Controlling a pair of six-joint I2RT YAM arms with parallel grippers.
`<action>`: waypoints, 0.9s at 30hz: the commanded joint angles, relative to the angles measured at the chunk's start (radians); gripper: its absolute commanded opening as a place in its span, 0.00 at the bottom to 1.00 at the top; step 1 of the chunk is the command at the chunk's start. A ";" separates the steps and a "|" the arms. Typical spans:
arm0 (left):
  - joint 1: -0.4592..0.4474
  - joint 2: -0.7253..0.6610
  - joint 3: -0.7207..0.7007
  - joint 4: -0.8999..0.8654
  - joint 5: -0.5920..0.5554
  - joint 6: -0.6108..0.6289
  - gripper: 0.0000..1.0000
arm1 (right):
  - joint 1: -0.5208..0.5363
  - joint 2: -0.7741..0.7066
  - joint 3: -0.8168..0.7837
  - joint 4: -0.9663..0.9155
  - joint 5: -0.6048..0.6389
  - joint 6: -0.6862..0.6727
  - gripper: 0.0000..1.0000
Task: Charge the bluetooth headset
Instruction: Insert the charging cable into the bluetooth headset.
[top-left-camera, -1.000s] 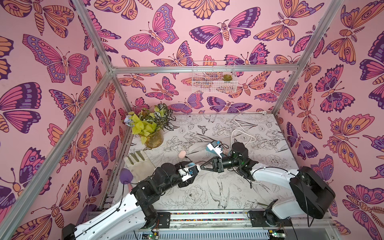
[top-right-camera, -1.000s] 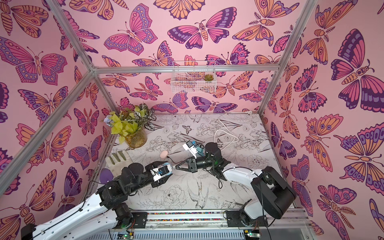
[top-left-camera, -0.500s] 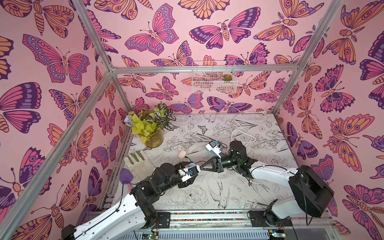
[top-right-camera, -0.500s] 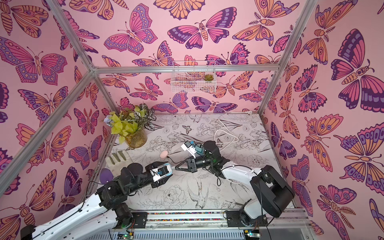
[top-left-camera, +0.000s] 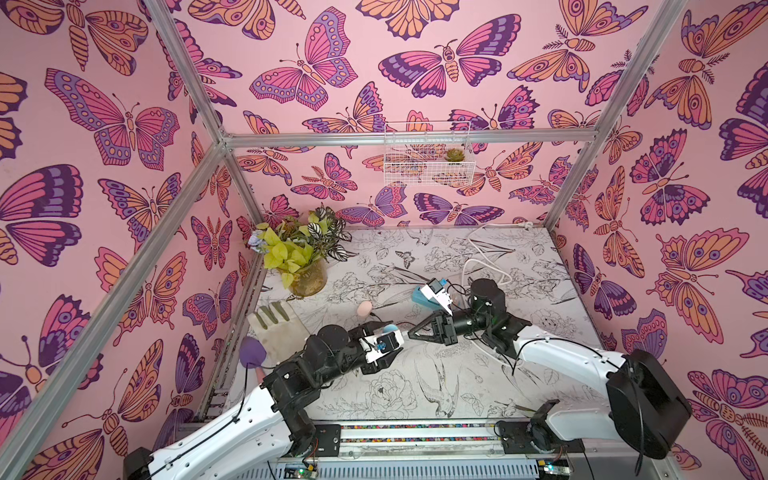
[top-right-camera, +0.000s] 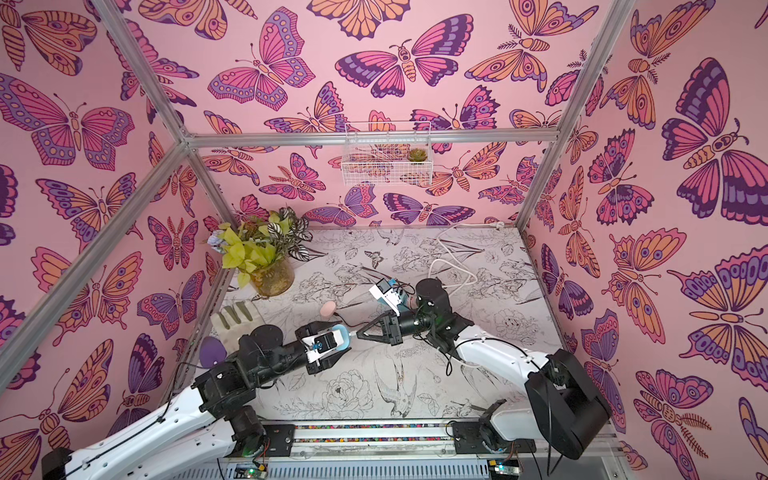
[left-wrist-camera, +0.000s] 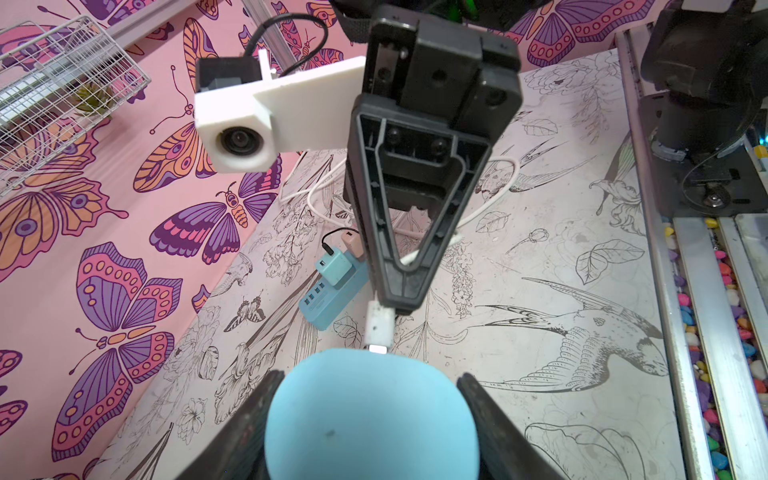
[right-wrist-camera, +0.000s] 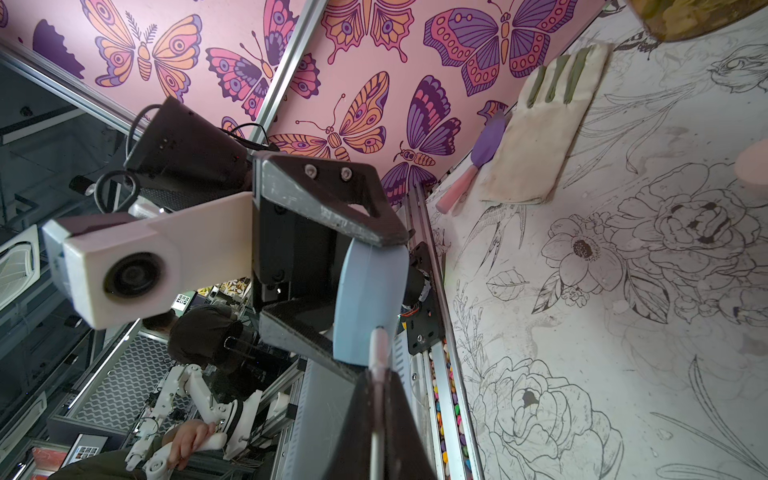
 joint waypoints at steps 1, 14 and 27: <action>-0.011 0.000 0.006 0.021 0.078 -0.015 0.00 | 0.008 0.012 0.034 0.030 0.008 -0.003 0.00; -0.011 -0.010 -0.004 0.060 0.094 -0.036 0.00 | 0.087 0.068 0.058 0.136 0.042 0.065 0.00; -0.011 -0.015 -0.009 0.066 0.103 -0.034 0.00 | 0.111 0.105 0.086 0.135 -0.001 0.069 0.00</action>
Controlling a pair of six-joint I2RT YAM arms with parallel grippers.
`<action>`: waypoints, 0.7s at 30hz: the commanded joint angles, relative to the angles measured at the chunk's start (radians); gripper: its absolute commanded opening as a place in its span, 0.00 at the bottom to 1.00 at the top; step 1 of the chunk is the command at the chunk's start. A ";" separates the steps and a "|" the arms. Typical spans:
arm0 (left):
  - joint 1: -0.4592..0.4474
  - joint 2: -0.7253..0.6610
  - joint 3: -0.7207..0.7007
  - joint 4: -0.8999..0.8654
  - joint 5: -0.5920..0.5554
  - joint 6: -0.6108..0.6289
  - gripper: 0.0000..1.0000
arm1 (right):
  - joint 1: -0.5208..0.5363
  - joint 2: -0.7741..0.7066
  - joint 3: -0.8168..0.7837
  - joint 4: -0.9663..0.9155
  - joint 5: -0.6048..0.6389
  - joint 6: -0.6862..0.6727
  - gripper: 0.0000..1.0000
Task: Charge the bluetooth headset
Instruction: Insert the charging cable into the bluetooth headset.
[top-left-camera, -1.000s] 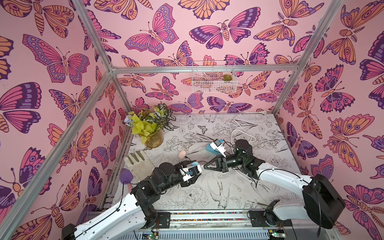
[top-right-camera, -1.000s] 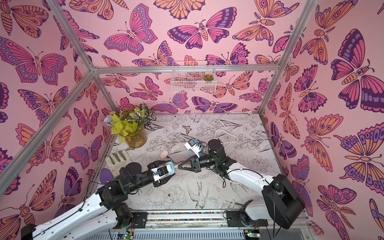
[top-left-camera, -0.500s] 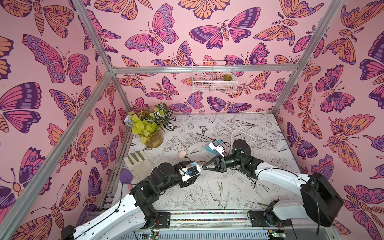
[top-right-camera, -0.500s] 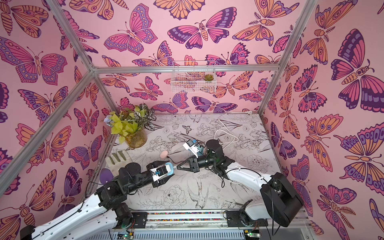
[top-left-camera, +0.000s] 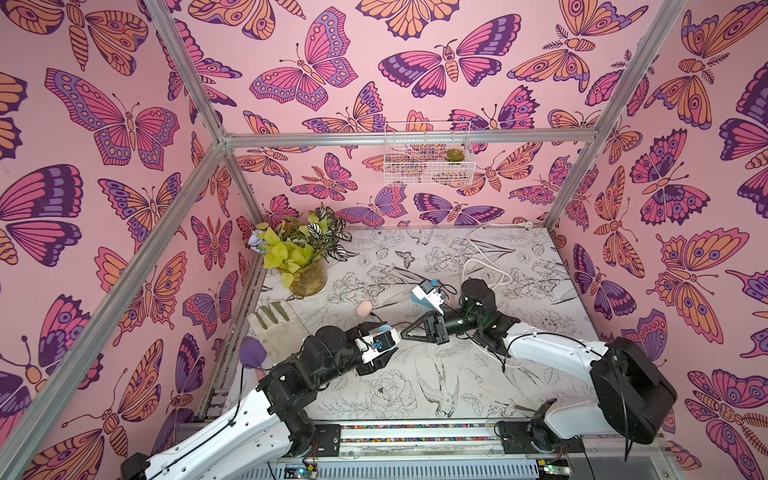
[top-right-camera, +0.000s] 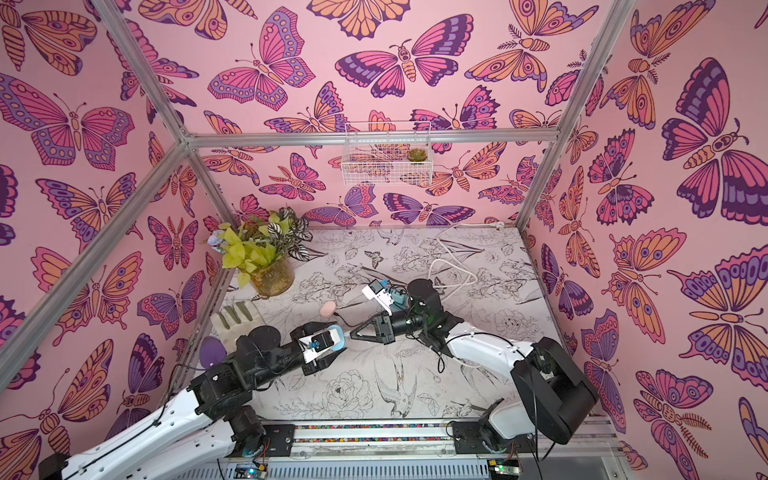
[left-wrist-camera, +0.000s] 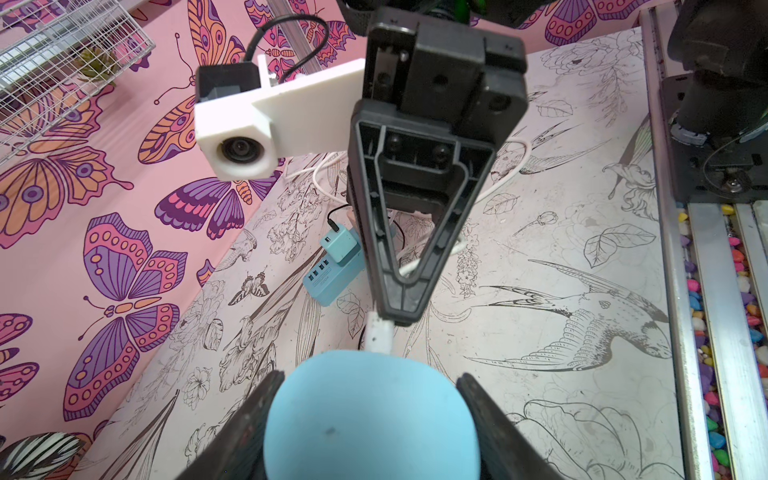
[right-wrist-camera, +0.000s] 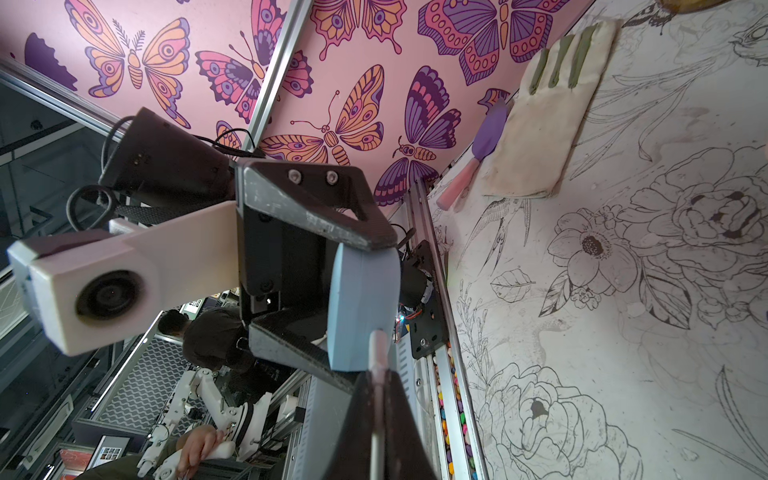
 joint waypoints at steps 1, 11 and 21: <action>-0.020 0.010 -0.006 0.121 0.138 -0.012 0.00 | 0.066 0.019 0.060 0.064 -0.017 0.006 0.00; -0.020 0.003 -0.006 0.137 0.134 -0.028 0.00 | 0.073 0.017 0.056 0.090 -0.003 0.029 0.00; -0.021 0.007 -0.009 0.150 0.144 -0.028 0.00 | 0.111 0.061 0.070 0.181 -0.014 0.098 0.00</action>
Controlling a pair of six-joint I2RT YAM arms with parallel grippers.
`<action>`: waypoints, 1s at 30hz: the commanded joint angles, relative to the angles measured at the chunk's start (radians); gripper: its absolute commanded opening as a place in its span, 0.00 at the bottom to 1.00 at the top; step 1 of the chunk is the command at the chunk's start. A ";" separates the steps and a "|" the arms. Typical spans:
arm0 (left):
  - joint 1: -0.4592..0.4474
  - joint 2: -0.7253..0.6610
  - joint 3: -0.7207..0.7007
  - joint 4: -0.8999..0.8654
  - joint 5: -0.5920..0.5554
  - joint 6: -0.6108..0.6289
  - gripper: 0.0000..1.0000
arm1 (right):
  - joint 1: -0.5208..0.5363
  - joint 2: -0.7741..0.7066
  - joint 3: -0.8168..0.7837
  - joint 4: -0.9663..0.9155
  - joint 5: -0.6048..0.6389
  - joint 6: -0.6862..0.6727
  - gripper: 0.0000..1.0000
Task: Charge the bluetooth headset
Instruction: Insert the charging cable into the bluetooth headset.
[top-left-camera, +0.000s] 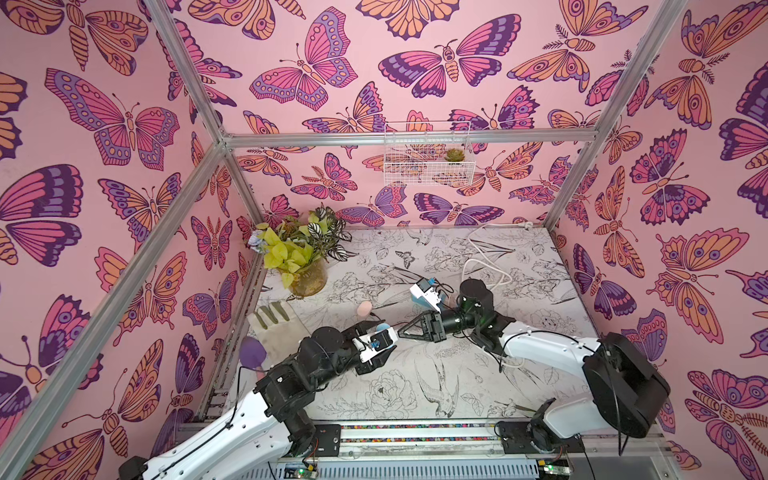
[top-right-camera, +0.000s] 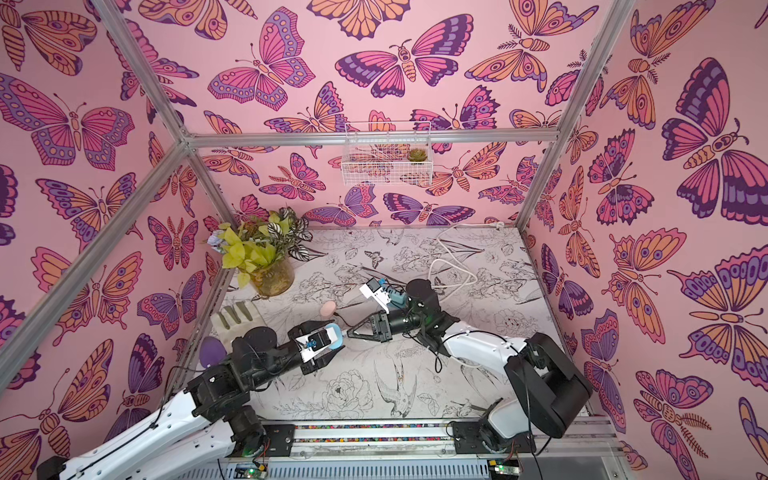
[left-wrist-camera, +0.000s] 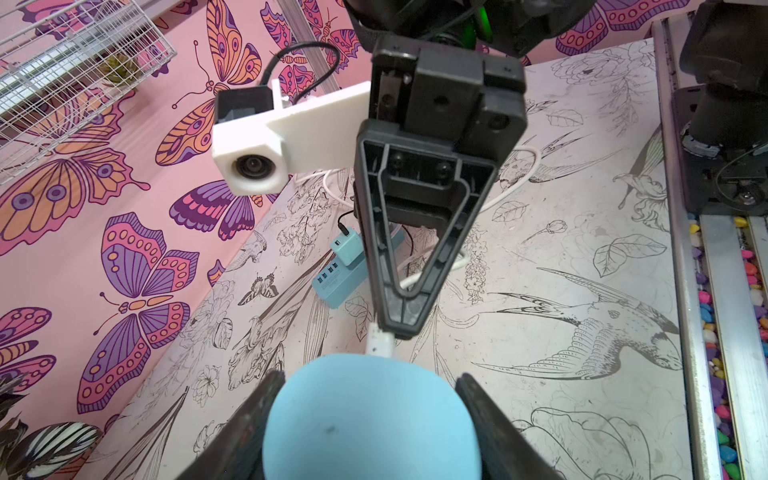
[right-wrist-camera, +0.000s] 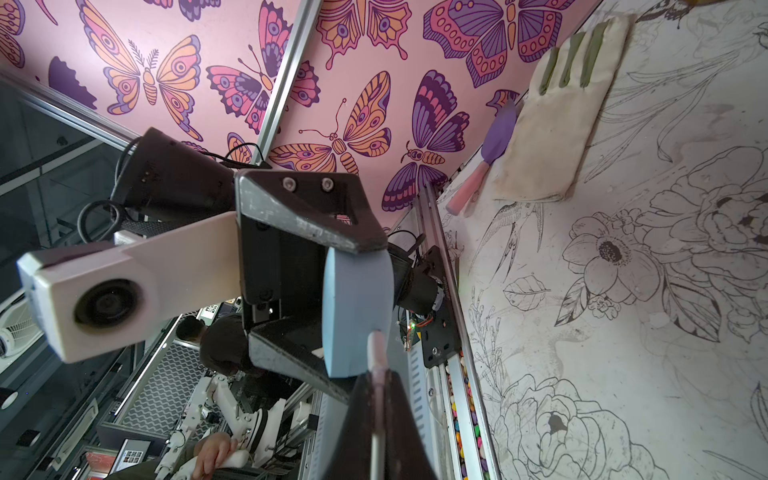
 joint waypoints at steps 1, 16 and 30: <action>-0.023 0.029 -0.007 0.142 0.161 -0.016 0.00 | 0.094 0.015 0.064 0.078 -0.012 -0.003 0.00; -0.023 0.025 -0.005 0.114 0.129 -0.016 0.00 | 0.001 -0.087 0.044 -0.074 0.022 -0.077 0.09; -0.022 0.027 -0.013 0.120 0.104 -0.021 0.00 | -0.113 -0.242 0.031 -0.342 0.063 -0.212 0.42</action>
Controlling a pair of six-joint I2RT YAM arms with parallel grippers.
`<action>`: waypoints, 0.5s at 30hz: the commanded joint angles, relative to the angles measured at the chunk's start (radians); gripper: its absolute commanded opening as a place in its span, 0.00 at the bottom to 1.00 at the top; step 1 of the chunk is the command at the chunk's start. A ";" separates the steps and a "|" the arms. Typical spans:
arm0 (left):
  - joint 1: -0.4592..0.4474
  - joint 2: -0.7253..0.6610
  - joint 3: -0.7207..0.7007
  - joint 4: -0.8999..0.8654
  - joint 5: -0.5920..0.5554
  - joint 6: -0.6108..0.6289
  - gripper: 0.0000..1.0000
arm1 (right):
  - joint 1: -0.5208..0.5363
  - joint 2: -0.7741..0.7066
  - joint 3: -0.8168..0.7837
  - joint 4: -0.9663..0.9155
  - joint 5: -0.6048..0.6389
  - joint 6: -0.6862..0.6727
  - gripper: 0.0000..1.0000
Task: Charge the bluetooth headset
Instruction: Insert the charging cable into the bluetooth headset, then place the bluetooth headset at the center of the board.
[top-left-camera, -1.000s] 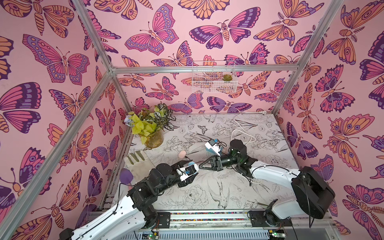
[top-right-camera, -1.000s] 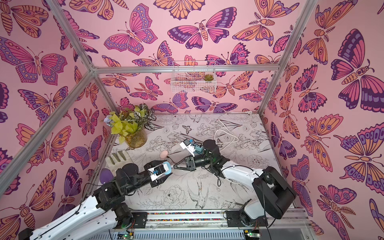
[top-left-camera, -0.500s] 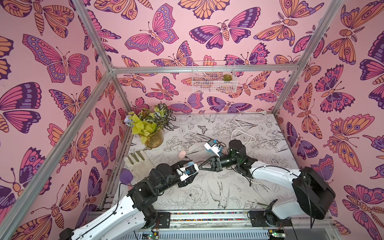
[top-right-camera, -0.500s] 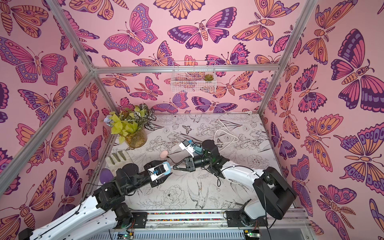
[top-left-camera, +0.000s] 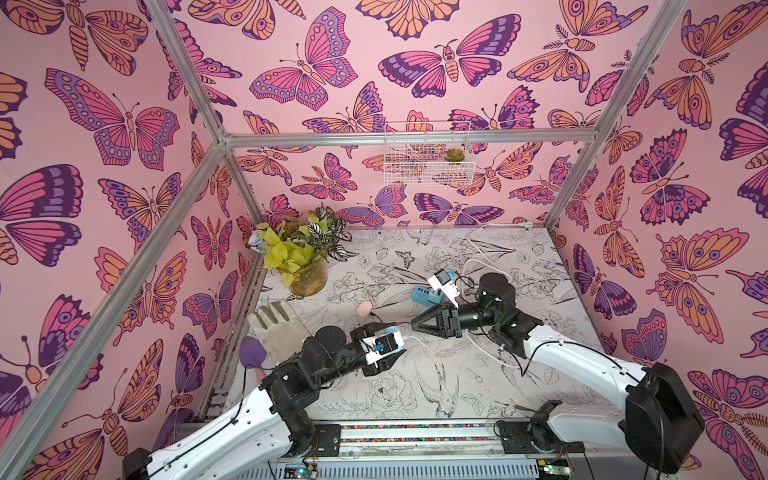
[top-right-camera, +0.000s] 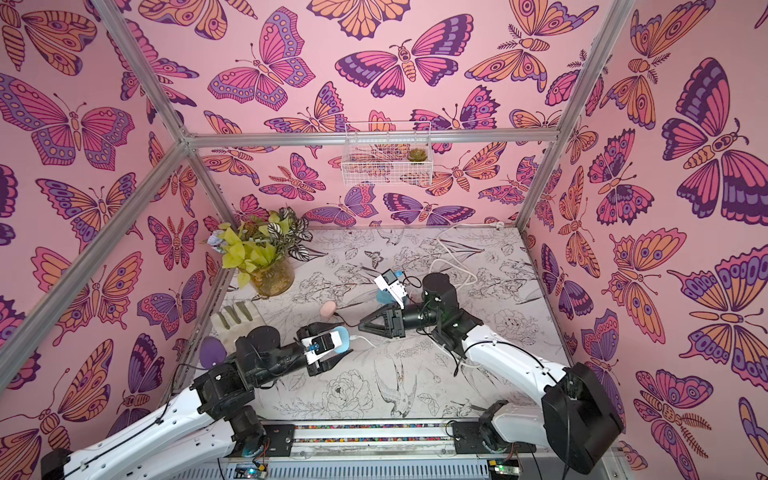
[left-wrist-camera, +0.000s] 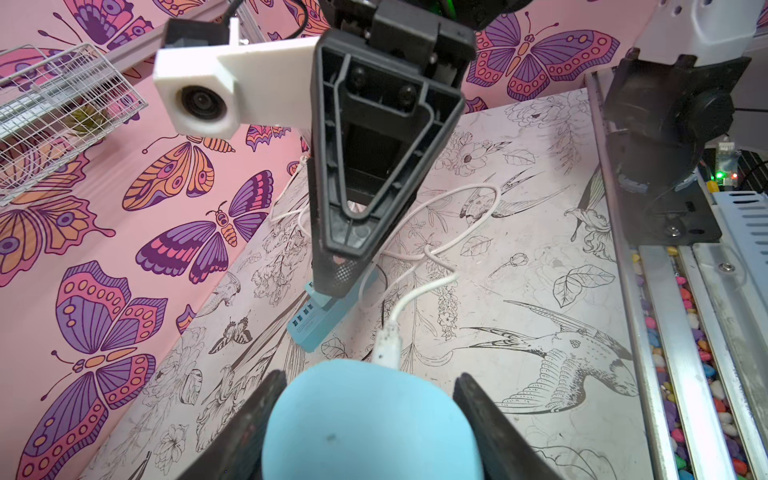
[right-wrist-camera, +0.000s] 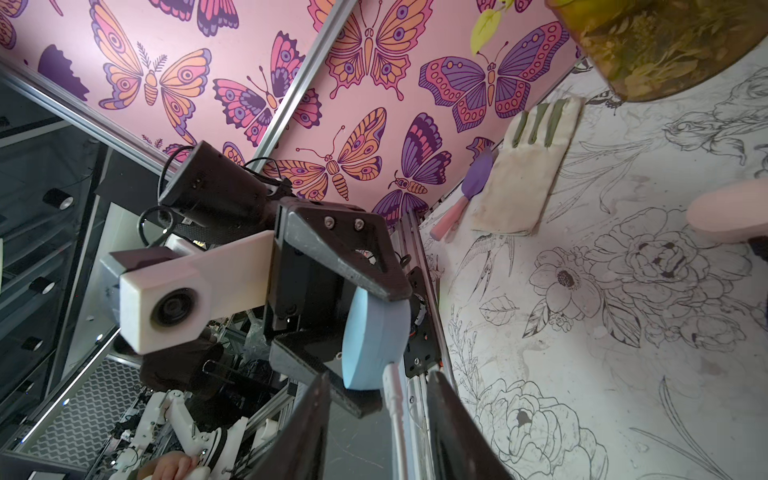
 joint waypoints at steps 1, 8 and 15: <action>-0.002 -0.001 -0.013 0.031 0.007 -0.020 0.00 | -0.026 -0.036 0.009 -0.075 0.028 -0.050 0.43; -0.002 0.046 0.007 0.014 -0.103 -0.083 0.00 | -0.037 -0.114 -0.005 -0.200 0.109 -0.123 0.43; -0.003 0.094 -0.030 0.023 -0.263 -0.282 0.00 | -0.038 -0.216 -0.055 -0.227 0.168 -0.143 0.43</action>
